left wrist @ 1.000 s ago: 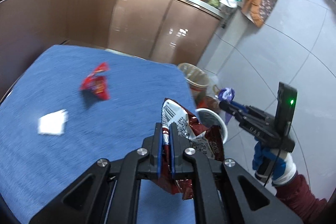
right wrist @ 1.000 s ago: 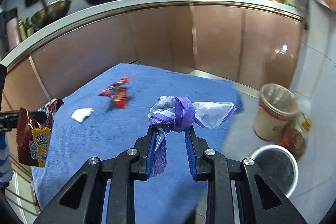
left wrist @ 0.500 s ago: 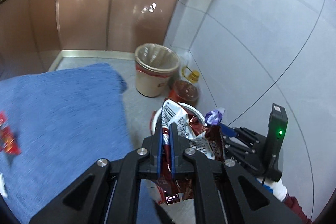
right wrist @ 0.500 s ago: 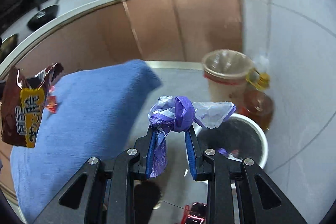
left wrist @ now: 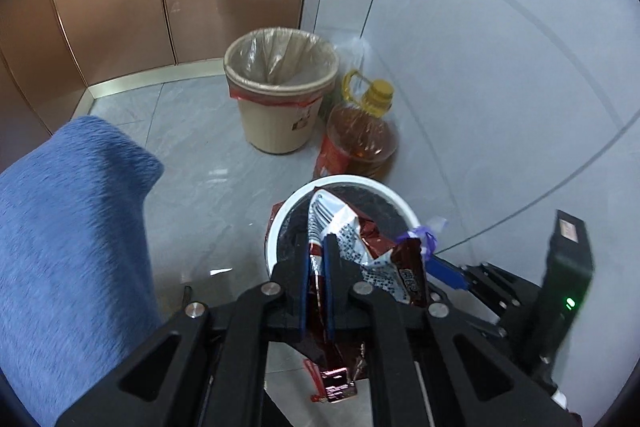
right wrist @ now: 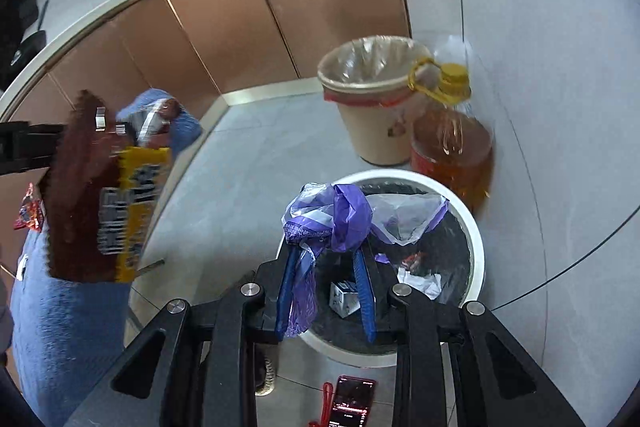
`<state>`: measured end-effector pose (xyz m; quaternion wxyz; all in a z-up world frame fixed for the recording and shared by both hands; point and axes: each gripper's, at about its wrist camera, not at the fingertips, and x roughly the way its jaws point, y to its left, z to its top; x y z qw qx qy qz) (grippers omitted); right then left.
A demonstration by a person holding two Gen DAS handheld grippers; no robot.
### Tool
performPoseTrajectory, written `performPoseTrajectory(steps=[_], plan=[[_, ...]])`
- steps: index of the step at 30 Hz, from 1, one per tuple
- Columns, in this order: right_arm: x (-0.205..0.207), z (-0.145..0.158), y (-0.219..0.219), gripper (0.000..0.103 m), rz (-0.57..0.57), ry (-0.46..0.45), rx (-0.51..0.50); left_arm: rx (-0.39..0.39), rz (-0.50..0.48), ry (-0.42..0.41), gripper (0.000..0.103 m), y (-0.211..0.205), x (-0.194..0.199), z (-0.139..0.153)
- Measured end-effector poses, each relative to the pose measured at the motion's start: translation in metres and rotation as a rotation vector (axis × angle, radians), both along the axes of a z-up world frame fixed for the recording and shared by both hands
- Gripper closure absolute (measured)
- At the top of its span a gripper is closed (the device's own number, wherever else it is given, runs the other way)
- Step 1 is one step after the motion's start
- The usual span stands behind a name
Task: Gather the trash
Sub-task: 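Carry the snack bag and purple wrapper over the grey bin, then open both tools to drop the bag and wrapper into the bin, then move both open tools back over the table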
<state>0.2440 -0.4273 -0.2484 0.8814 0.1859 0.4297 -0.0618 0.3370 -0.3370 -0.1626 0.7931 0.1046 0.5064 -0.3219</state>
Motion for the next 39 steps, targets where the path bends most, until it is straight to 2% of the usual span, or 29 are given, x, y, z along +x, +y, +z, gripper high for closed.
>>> performPoseTrajectory(steps=[8, 11, 14, 16, 18, 26, 35, 39], plan=[[0.007, -0.037, -0.015, 0.073, -0.033, 0.055, 0.015, 0.036, -0.013, 0.014, 0.092, -0.037, 0.015, -0.035], [0.005, -0.041, -0.019, 0.072, -0.048, 0.067, 0.014, 0.035, -0.016, 0.014, 0.085, -0.044, 0.014, -0.038], [0.000, -0.041, -0.022, 0.068, -0.067, 0.066, 0.020, 0.013, -0.014, 0.026, 0.083, -0.046, 0.013, -0.037], [-0.003, -0.038, -0.021, 0.067, -0.078, 0.065, 0.019, 0.006, -0.014, 0.022, 0.076, -0.045, 0.011, -0.033], [-0.008, -0.034, -0.019, 0.066, -0.089, 0.064, 0.011, 0.002, -0.010, 0.009, 0.071, -0.043, 0.008, -0.028], [-0.015, -0.014, -0.009, 0.064, -0.110, 0.043, -0.015, -0.059, 0.020, -0.016, 0.071, -0.013, -0.006, 0.005], [-0.030, 0.038, 0.013, 0.054, -0.140, -0.036, -0.066, -0.148, 0.071, -0.104, 0.071, 0.036, -0.031, 0.066], [-0.042, 0.069, 0.027, 0.049, -0.164, -0.082, -0.109, -0.209, 0.098, -0.188, 0.071, 0.065, -0.051, 0.095]])
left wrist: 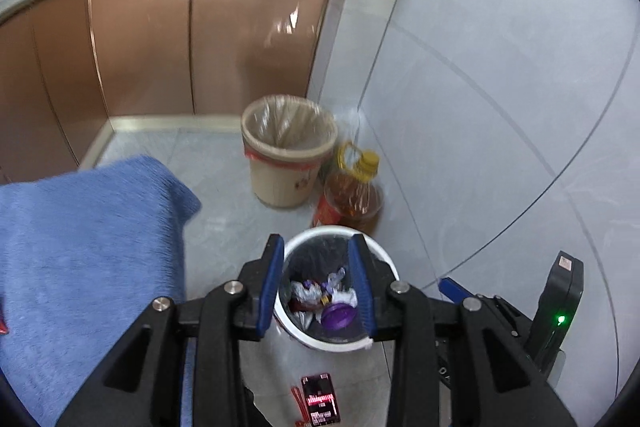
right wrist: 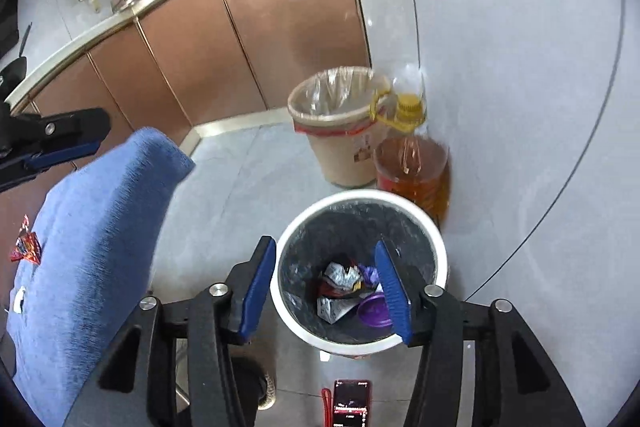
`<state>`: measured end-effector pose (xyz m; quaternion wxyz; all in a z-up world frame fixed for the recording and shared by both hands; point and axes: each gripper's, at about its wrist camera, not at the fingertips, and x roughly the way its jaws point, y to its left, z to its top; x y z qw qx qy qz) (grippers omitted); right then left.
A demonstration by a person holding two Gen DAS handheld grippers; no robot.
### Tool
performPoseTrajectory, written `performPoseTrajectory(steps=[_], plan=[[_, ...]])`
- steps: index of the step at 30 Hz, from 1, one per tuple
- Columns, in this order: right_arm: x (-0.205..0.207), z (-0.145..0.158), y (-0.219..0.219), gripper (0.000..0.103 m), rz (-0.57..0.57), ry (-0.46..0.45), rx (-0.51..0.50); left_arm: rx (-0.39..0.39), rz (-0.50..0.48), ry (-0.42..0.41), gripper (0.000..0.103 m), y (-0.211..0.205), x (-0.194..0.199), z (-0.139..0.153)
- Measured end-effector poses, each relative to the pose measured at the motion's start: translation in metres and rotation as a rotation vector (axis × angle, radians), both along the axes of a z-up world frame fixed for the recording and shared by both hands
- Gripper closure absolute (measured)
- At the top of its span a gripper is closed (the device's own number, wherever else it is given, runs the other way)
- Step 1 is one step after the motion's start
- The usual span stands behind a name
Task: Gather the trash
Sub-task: 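Move both open tools back over the table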
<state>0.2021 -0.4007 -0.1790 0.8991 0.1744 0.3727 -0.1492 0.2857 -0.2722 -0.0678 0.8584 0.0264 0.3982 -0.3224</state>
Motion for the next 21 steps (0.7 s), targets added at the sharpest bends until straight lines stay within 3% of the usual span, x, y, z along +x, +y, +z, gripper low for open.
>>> performPoseTrajectory(steps=[7, 12, 21], plan=[[-0.021, 0.048, 0.024, 0.043, -0.008, -0.073, -0.060, -0.053, 0.016, -0.147, 0.071, 0.046, -0.043, 0.040], [-0.035, 0.082, 0.046, 0.043, 0.012, -0.128, -0.092, -0.035, 0.004, -0.186, 0.071, 0.070, -0.068, 0.059], [-0.061, 0.145, 0.096, 0.042, 0.089, -0.239, -0.147, -0.066, 0.093, -0.257, 0.064, 0.138, -0.105, 0.092]])
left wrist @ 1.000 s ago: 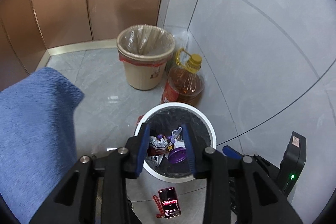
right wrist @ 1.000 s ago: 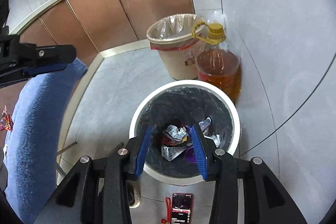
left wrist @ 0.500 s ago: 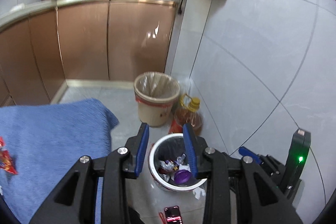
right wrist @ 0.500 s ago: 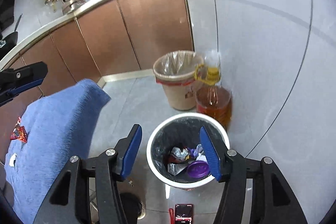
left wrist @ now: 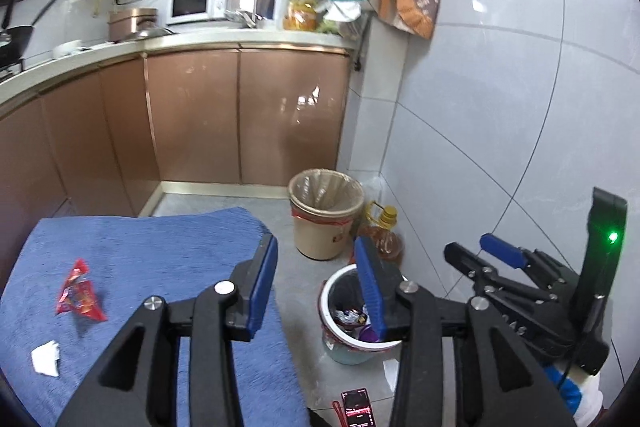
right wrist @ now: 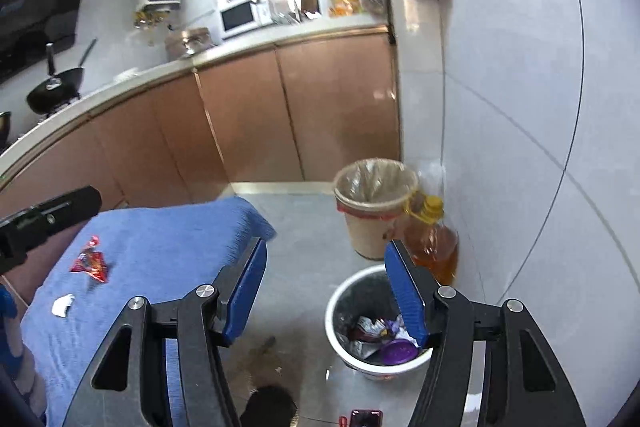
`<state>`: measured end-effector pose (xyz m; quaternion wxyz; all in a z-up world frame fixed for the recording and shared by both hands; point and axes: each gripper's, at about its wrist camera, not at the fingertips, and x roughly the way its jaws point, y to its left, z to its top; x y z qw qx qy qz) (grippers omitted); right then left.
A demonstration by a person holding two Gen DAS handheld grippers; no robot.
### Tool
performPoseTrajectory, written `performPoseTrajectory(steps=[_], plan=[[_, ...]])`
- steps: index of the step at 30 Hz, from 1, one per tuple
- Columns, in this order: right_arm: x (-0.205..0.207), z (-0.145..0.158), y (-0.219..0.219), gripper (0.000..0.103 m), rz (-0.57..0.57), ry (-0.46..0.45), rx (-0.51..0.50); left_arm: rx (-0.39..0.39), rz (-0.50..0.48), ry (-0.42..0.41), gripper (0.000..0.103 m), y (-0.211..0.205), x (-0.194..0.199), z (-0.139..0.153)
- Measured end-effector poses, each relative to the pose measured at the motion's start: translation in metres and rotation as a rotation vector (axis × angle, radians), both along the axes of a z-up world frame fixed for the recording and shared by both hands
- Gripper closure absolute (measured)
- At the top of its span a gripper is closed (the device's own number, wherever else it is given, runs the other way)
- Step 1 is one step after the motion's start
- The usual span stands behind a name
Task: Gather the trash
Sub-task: 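Move both open tools back over the table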
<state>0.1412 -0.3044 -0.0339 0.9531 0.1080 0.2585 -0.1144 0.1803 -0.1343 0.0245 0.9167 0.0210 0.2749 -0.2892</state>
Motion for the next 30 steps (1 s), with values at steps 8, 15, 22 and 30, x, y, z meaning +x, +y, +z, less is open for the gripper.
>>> performPoseTrajectory(steps=[8, 15, 22, 30], plan=[[-0.024, 0.045, 0.040, 0.039, 0.065, -0.088, -0.037, -0.040, 0.068, -0.049, 0.055, 0.051, -0.022, 0.024], [-0.040, 0.074, 0.076, 0.036, 0.122, -0.148, -0.067, -0.073, 0.136, -0.108, 0.046, 0.097, -0.042, 0.045], [-0.046, 0.092, 0.108, 0.036, 0.187, -0.181, -0.097, -0.082, 0.204, -0.138, 0.046, 0.144, -0.048, 0.055], [-0.035, 0.099, 0.145, 0.036, 0.269, -0.192, -0.117, -0.064, 0.280, -0.140, 0.046, 0.196, -0.042, 0.048]])
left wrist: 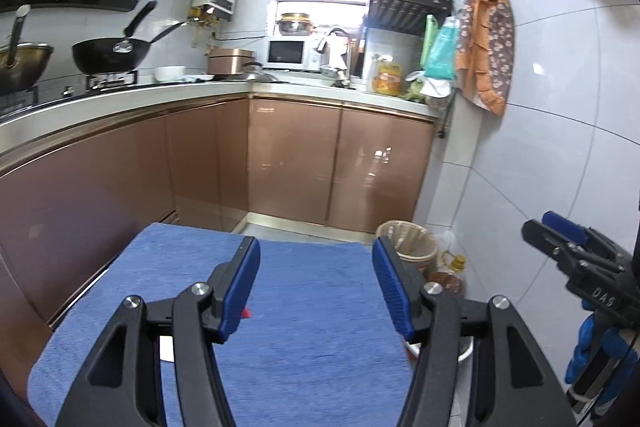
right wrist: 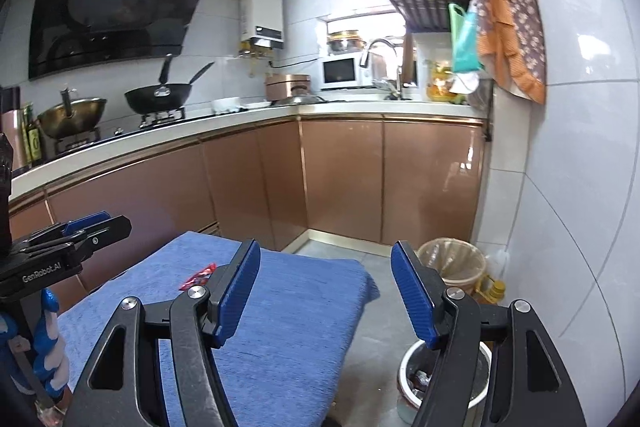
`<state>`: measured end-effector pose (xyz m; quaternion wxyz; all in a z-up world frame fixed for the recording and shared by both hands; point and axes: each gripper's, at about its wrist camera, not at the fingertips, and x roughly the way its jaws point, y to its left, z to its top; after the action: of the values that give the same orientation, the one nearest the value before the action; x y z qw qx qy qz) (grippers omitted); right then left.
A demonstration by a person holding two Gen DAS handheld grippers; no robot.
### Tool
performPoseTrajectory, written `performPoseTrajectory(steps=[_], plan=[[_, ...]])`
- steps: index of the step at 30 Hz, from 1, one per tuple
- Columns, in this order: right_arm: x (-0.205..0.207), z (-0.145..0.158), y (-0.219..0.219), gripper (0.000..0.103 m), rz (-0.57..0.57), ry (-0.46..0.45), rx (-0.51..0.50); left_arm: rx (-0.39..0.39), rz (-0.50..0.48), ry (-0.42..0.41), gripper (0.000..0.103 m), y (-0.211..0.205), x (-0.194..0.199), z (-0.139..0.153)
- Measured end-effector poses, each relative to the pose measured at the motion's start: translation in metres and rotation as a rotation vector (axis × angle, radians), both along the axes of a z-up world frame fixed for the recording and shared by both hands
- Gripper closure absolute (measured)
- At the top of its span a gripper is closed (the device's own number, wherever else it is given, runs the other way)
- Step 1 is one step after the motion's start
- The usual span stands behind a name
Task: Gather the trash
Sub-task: 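Move both open tools back over the table, then grasp the white tissue with left tool while right tool grasps the red chip bag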
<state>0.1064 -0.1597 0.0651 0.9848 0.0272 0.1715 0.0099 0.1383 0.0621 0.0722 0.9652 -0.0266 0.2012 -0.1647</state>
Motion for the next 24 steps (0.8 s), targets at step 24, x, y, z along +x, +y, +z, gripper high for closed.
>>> performPoseTrajectory(steps=[24], plan=[[0.136, -0.082, 0.132, 0.034, 0.282, 0.227, -0.064, 0.055, 0.149, 0.274, 0.037, 0.164, 0.098, -0.146]])
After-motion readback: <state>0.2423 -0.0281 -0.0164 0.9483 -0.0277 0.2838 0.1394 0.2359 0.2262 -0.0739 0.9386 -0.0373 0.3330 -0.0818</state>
